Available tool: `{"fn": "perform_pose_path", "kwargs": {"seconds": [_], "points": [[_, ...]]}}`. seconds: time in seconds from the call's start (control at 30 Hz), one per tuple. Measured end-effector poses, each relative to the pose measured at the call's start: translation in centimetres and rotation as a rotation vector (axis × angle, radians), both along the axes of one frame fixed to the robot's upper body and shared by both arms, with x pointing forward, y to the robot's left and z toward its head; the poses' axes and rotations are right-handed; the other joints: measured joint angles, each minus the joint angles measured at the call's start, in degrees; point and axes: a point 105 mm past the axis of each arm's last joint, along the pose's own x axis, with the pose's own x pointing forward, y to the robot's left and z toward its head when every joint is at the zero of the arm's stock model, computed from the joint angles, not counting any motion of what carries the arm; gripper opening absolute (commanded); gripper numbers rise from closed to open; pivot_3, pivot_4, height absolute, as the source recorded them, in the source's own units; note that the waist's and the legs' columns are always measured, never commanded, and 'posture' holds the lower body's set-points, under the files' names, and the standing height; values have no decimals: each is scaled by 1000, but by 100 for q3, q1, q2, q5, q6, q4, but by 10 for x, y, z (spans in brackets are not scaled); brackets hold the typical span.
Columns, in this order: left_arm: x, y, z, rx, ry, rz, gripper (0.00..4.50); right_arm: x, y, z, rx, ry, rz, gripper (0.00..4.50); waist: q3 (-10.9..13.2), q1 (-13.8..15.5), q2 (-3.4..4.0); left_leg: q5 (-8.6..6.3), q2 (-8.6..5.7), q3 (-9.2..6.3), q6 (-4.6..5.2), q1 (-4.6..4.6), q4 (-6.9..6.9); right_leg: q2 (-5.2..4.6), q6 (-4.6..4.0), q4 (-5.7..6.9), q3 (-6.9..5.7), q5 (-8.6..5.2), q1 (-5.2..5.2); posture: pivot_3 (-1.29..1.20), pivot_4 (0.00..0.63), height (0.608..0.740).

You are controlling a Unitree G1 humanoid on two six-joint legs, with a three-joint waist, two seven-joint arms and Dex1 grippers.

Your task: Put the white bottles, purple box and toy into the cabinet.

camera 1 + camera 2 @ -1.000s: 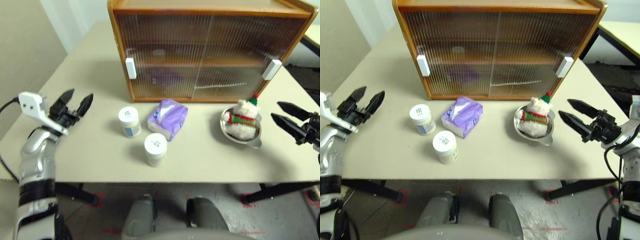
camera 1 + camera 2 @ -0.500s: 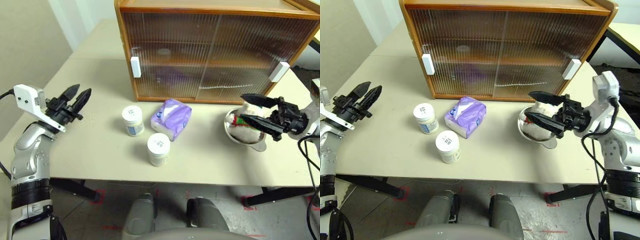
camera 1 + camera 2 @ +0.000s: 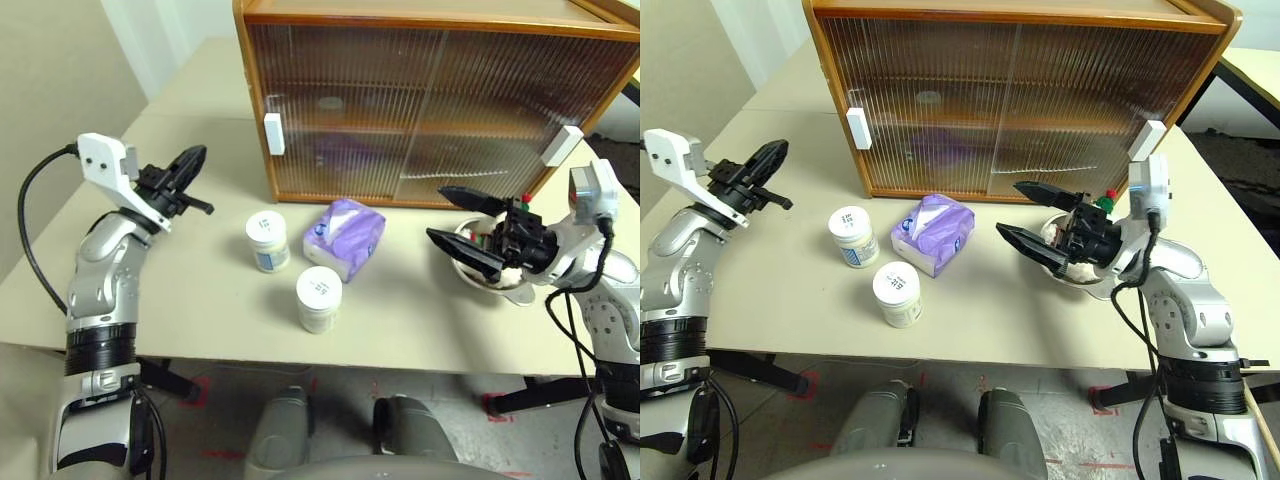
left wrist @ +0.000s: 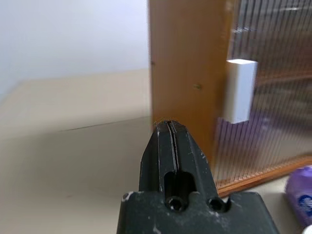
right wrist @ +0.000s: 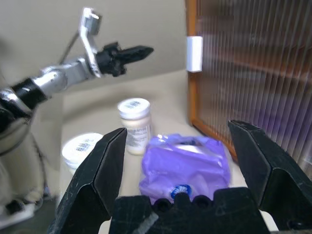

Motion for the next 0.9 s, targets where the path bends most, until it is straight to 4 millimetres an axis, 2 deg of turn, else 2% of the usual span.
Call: {"fn": "perform_pose_path", "kwargs": {"seconds": [0.17, 0.37, 0.5, 0.9], "points": [[6, -22, -4, -5, 8, -52, 37, 1, 8, -3, 6, -9, -1, 4500, 0, -16, 0, 0, 1, 0, 0, 1, 2, 7, -2, 1, 0, -2, 0, 96, 8, 740], [17, -34, 17, 3, -48, -59, 37, 5, 10, -1, 9, -33, -19, 4500, -6, -28, -8, 0, -3, -1, 1, 3, 2, 11, -12, 1, -3, -15, 3, 64, 1, 740], [24, -40, 17, -1, -39, -69, 37, 7, 17, -1, 19, -36, -13, 4500, -9, -48, -12, 2, -6, -3, 4, 3, 1, 12, -22, 1, -3, -22, 4, 55, 0, 740], [38, -29, 10, -7, -7, -58, 37, 9, 20, -7, -7, -27, -27, 4500, -23, -183, -34, 4, -6, -7, 7, 3, 17, 13, 0, 24, -5, -10, 5, 33, 0, 740]]}}
